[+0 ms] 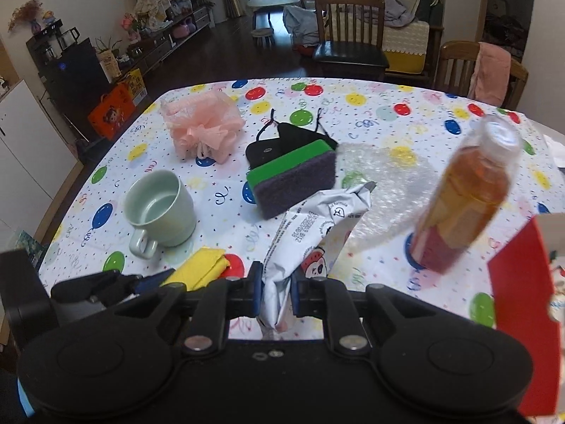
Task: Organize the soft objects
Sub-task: 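Carry the wipe pack and yellow cloth over the red box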
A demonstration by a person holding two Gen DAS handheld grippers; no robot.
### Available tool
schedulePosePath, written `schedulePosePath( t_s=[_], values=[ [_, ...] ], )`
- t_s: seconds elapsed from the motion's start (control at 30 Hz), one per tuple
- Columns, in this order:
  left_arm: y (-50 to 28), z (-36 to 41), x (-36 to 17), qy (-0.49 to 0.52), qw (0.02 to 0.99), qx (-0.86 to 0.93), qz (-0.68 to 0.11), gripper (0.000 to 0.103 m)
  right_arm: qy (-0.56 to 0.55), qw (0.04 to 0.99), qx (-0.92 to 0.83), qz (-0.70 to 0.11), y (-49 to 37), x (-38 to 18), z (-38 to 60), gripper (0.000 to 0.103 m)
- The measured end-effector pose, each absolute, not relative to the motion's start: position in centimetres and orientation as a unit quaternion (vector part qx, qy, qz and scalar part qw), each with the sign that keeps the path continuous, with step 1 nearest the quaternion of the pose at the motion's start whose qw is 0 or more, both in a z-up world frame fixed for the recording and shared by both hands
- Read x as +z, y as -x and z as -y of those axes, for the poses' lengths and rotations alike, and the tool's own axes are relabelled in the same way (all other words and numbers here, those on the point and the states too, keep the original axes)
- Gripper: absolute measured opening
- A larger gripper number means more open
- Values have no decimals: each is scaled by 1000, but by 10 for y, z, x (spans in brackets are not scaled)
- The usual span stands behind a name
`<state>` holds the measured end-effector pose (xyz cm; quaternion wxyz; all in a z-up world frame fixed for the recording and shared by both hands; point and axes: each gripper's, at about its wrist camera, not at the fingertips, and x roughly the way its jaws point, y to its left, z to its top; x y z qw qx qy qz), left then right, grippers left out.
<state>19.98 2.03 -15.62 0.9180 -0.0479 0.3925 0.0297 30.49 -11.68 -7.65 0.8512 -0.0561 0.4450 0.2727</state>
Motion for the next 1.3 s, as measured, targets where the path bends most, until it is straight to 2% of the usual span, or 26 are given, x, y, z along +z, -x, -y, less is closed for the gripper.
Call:
schedulePosePath(
  t_s=[0.23,0.53,1.0,1.3],
  values=[
    [-194,-16,-130,44,927,21,-372,33,45,861,266,-432,-284,-55,156,14],
    [-193,1,-95,75,929,-41,-359,32,18,881,233,-411,-272,-31,222,14],
    [-229,96,-18,49,937,-156,-309,32,-5,900,179,-397,-286,-16,319,14],
    [-270,159,6,50,928,-207,-305,32,-12,913,141,-383,-310,-17,384,14]
  ],
)
